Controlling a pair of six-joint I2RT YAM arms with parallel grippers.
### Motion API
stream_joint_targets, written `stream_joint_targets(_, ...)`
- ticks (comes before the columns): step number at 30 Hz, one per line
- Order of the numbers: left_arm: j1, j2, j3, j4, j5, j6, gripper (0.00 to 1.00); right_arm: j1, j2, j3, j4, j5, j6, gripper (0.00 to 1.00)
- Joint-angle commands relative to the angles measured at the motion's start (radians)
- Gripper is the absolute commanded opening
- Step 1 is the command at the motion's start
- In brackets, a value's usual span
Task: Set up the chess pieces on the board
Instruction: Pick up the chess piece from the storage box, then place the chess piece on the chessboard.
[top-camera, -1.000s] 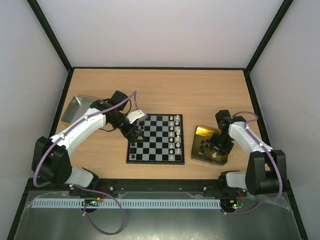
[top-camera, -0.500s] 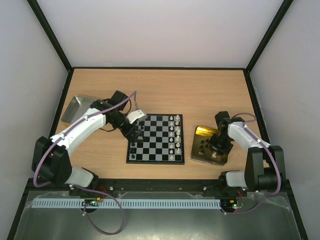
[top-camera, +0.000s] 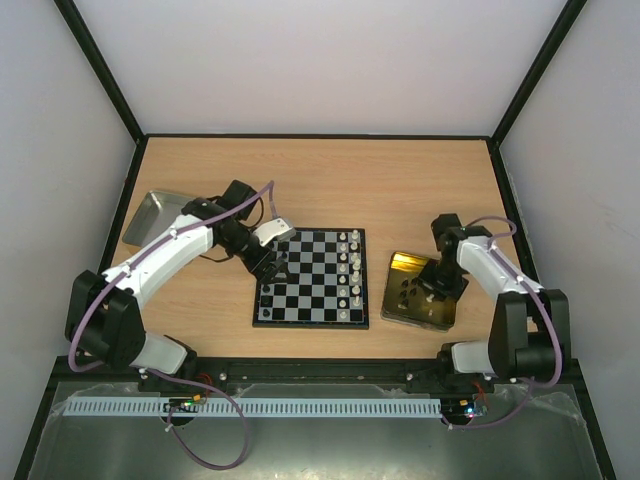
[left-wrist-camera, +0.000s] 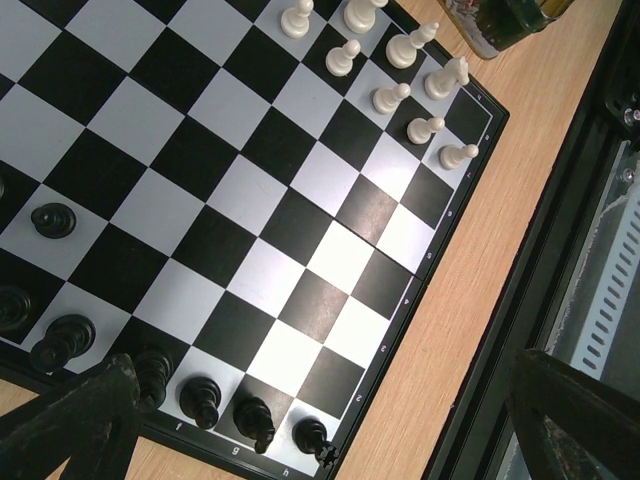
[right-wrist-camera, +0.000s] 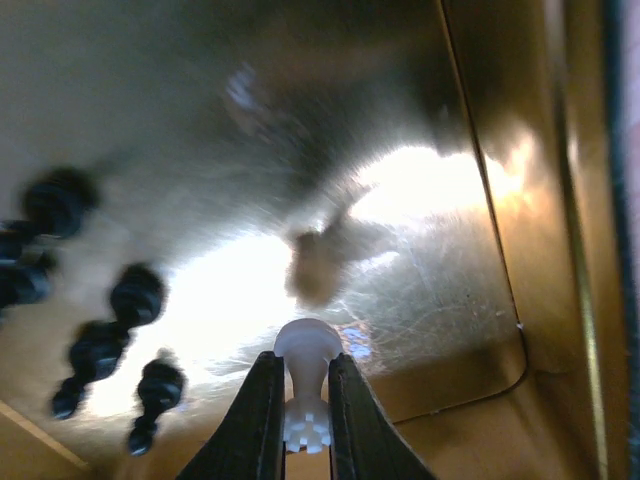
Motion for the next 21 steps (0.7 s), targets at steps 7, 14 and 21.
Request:
stream_joint_targets(7, -0.006, 0.016, 0.019, -0.007, 0.007, 0.001, 0.99, 0.159, -0.076, 0.23, -0.189, 0.001, 0.019, 0.03)
stream_joint_targets(14, -0.006, 0.024, 0.027, -0.006, 0.002, 0.001, 0.99, 0.487, -0.025, 0.31, -0.209, -0.094, 0.109, 0.03)
stream_joint_targets(21, -0.006, 0.022, 0.022, 0.002, -0.016, -0.006, 0.99, 0.612, 0.062, 0.265, -0.086, -0.148, 0.124, 0.04)
